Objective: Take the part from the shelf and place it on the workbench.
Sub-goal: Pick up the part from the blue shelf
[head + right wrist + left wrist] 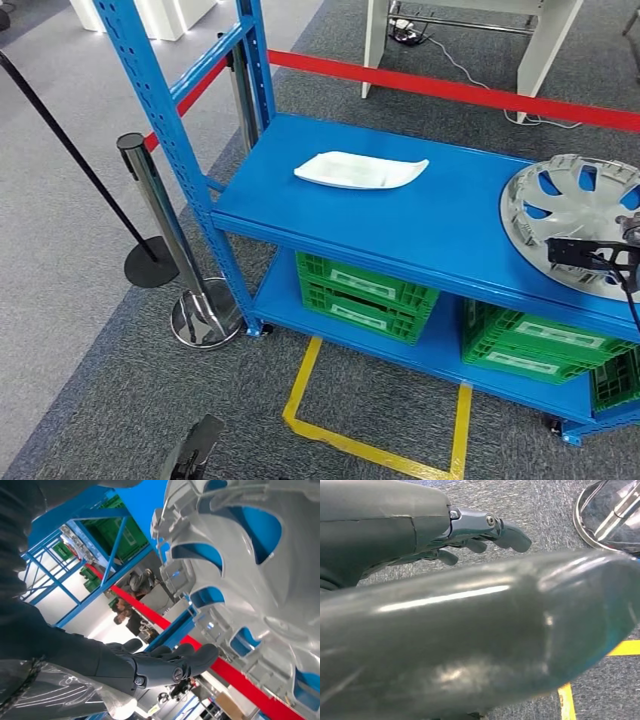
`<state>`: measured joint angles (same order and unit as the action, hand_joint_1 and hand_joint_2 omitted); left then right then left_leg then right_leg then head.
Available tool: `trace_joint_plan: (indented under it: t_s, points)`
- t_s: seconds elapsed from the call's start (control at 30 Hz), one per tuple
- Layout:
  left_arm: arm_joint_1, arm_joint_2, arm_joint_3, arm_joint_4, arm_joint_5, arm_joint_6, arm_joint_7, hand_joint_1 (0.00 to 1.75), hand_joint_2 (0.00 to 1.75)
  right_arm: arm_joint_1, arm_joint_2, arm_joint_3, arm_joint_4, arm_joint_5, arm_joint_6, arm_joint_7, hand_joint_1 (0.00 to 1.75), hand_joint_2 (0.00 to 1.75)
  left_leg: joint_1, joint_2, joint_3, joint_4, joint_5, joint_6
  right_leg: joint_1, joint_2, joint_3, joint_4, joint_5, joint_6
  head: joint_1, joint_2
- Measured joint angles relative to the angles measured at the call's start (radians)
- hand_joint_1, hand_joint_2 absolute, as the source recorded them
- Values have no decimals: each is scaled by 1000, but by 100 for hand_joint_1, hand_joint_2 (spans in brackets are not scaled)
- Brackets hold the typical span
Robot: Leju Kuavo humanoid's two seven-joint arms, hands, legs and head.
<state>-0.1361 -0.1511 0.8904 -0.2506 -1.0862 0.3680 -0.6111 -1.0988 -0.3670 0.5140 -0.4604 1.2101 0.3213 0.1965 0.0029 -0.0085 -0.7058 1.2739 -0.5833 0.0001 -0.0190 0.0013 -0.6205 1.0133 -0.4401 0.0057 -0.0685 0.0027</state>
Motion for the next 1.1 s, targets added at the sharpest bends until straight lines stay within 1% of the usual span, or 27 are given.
trace_joint_plan:
  t_s: [0.03,0.07,0.1,0.13,0.17,0.2,0.23,0.3,0.37,0.4,0.43,0.5,0.53,0.57,0.6,0.63,0.67,0.7,0.73,0.83,0.87,0.9,0.93,1.0,1.03,1.07,1.1]
  points:
    - [1,0,0,0,0,0,0,0,0,0,0,1,5,0,0,0,0,175,1,0,-21,32,-1,-2,0,0,2,0,-2,-1,0,0]
    - [1,0,0,0,0,0,0,0,0,0,0,2,10,-1,0,0,0,175,1,1,-25,28,17,-2,0,1,5,1,-4,0,0,0]
    - [1,0,-1,0,-1,-1,0,0,0,1,0,2,14,-1,-1,1,0,175,1,1,-11,-14,52,0,0,2,9,1,-7,1,0,0]
    - [1,0,-1,0,-2,-1,0,0,0,1,0,3,17,-2,-2,1,0,175,1,1,16,-81,94,4,0,3,13,1,-9,2,0,0]
    - [1,0,-1,0,-2,-2,0,0,0,0,0,4,20,-2,-5,2,0,175,-1,1,44,-145,124,8,2,3,14,1,-11,5,0,0]
    - [0,0,-2,0,-2,-2,0,0,0,0,-1,5,24,-3,-7,2,0,175,-3,1,66,-199,141,13,3,4,14,2,-12,8,0,0]
    - [-1,0,-2,0,-2,-3,1,0,0,2,-1,6,29,-4,-10,2,0,175,-5,0,77,-227,145,17,4,4,12,2,-12,12,1,0]
    - [-2,0,-3,0,-3,-4,2,0,0,8,-3,8,36,-6,-12,1,0,175,-6,-1,82,-241,138,26,5,4,10,-2,-10,23,1,0]
    - [-3,-1,-5,0,-3,-4,2,0,0,15,-6,11,40,-6,-12,0,0,175,-2,-1,88,-249,143,36,3,2,2,7,-21,33,2,0]
    - [-5,-2,-5,0,-3,-4,3,0,0,17,-8,12,43,-6,-11,-2,0,175,0,0,91,-254,145,42,3,2,-12,36,-39,37,3,0]
    - [-6,-4,-6,0,-3,-4,3,0,0,20,-9,13,46,-6,-11,-3,0,175,1,0,93,-258,147,45,2,2,-38,87,-65,41,4,0]
    - [-7,-8,-6,0,-4,-3,6,0,0,33,-10,14,54,-6,-13,-5,0,175,1,0,93,-257,146,49,2,2,-106,222,-119,47,5,0]
    - [-7,-9,-6,0,-5,-2,7,0,0,43,-10,15,57,-6,-15,-5,0,175,1,0,94,-257,146,50,1,2,-132,267,-128,49,5,0]
    - [-7,-11,-6,0,-5,-2,7,0,0,53,-10,16,60,-6,-17,-5,0,175,1,-1,94,-256,145,49,0,1,-141,277,-119,50,5,0]
    - [-7,-12,-6,0,-6,-2,8,0,0,60,-10,18,62,-6,-19,-5,0,175,1,-1,95,-255,144,49,-2,1,-130,244,-91,51,5,0]
    - [-8,-14,-7,0,-7,-2,8,0,0,64,-10,19,63,-6,-20,-5,0,175,2,-1,95,-254,142,46,-3,-1,-101,179,-53,51,5,0]
    - [-8,-15,-8,0,-8,-1,9,0,0,66,-10,20,65,-6,-23,-5,0,175,0,-1,96,-252,139,42,-4,-2,-66,108,-24,52,5,0]
    - [-9,-15,-9,0,-10,-1,9,0,0,67,-11,21,65,-7,-27,-5,0,175,-2,-2,95,-249,136,37,-3,-1,-35,49,-5,49,5,0]
    - [-9,-16,-11,0,-12,-1,10,0,0,70,-11,21,66,-8,-31,-5,0,175,-4,-2,94,-247,135,33,-2,-1,-14,13,3,45,4,0]
    - [-10,-17,-16,0,-13,-1,13,0,0,92,-11,23,71,-13,-43,-6,0,175,-4,-2,94,-246,133,21,1,1,-4,2,1,26,4,0]
    - [-10,-17,-18,0,-14,-1,14,0,0,100,-11,23,72,-14,-49,-6,0,175,-3,-1,91,-236,124,16,1,1,-2,2,1,19,3,0]
    - [-11,-18,-20,0,-14,0,14,0,0,106,-11,24,73,-15,-54,-6,0,175,-2,0,81,-210,106,11,-1,0,-1,1,0,13,2,0]
    - [-11,-18,-22,0,-14,0,14,0,0,110,-11,24,74,-15,-58,-6,0,175,-1,1,61,-163,80,6,-2,0,1,0,0,8,0,0]
    - [-12,-20,-24,0,-14,0,14,0,0,118,-10,25,76,-16,-64,-6,0,175,0,2,0,-29,21,2,0,0,4,1,-2,3,-1,0]
    - [-11,-21,-24,0,-14,0,14,0,0,123,-10,25,77,-17,-67,-6,0,175,0,2,-26,24,5,2,1,0,4,1,-3,2,-1,0]
    - [-11,-21,-24,0,-14,0,14,0,0,127,-10,25,78,-18,-72,-6,0,175,0,2,-37,45,8,4,3,0,6,1,-3,1,-1,0]
    - [-10,-22,-24,0,-15,0,14,0,0,131,-10,24,78,-21,-78,-6,0,175,-1,2,-29,26,28,8,4,1,7,1,-4,0,-1,0]
